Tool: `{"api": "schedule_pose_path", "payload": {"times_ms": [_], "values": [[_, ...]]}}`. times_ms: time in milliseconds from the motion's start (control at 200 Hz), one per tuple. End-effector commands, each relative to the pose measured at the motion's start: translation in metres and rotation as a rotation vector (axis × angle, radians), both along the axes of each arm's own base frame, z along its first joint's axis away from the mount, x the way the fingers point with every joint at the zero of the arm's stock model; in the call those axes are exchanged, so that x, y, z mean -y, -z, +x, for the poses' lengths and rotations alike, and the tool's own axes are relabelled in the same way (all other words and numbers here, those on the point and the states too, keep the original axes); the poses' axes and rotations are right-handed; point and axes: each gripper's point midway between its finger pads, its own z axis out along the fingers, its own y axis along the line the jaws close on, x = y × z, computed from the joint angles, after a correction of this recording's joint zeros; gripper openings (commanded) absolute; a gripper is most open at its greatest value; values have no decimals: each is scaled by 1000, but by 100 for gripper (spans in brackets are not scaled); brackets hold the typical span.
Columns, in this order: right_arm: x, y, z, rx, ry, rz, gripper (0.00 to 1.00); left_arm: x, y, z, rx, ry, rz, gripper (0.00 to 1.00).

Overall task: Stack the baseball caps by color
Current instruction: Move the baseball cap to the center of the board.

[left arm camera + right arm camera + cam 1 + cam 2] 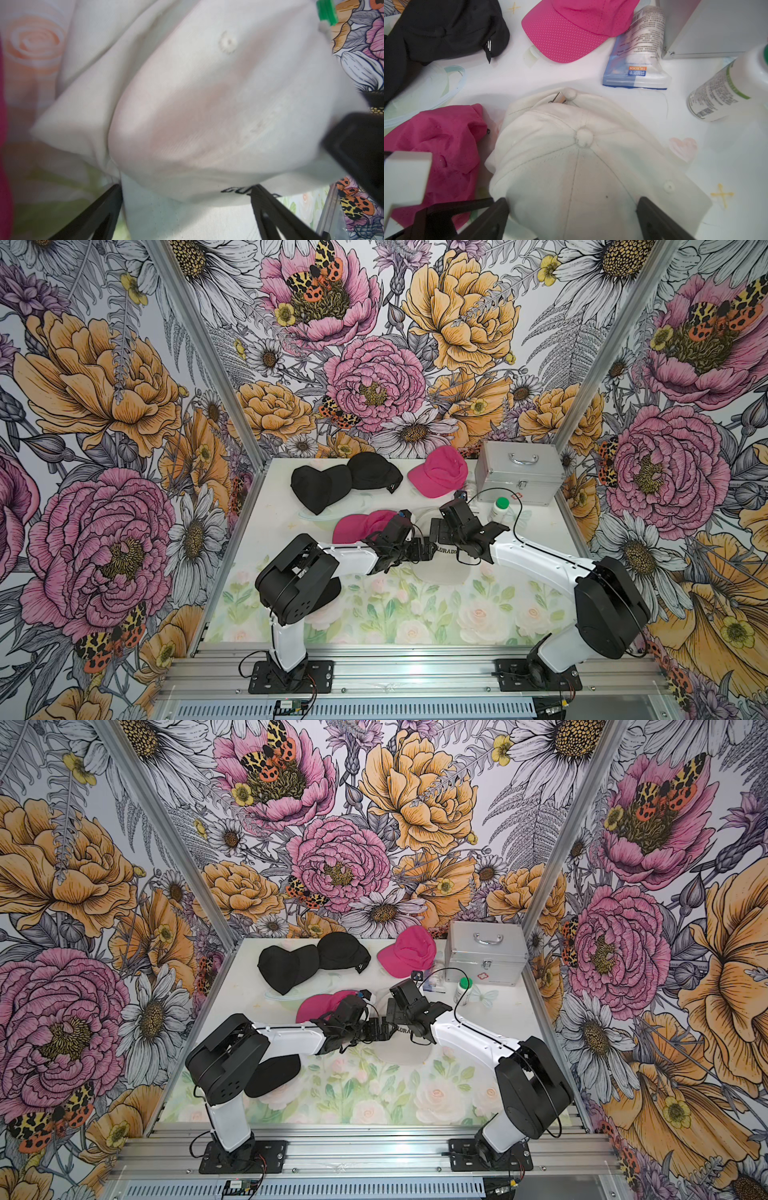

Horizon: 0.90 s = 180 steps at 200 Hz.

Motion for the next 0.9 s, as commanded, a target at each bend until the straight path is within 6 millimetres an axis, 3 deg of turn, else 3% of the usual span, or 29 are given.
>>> {"api": "schedule_pose_path", "payload": {"times_ms": [0,405,565,735,785,800,895], "values": [[3,-6,14,18,3,-5,99,26,7,-6,-21,88,-25,99],[33,-8,50,29,24,-27,99,70,18,26,-42,147,-80,99],[29,-28,51,65,12,19,99,40,0,37,-19,57,-75,99],[32,-65,43,135,48,89,99,1,-49,42,54,-17,-107,99],[34,-75,40,157,57,104,99,-8,-54,40,63,-33,-100,99],[34,-78,39,166,60,110,99,-9,-70,39,86,-35,-119,99],[36,-92,35,199,71,136,99,-20,-89,30,115,-50,-130,99]]}}
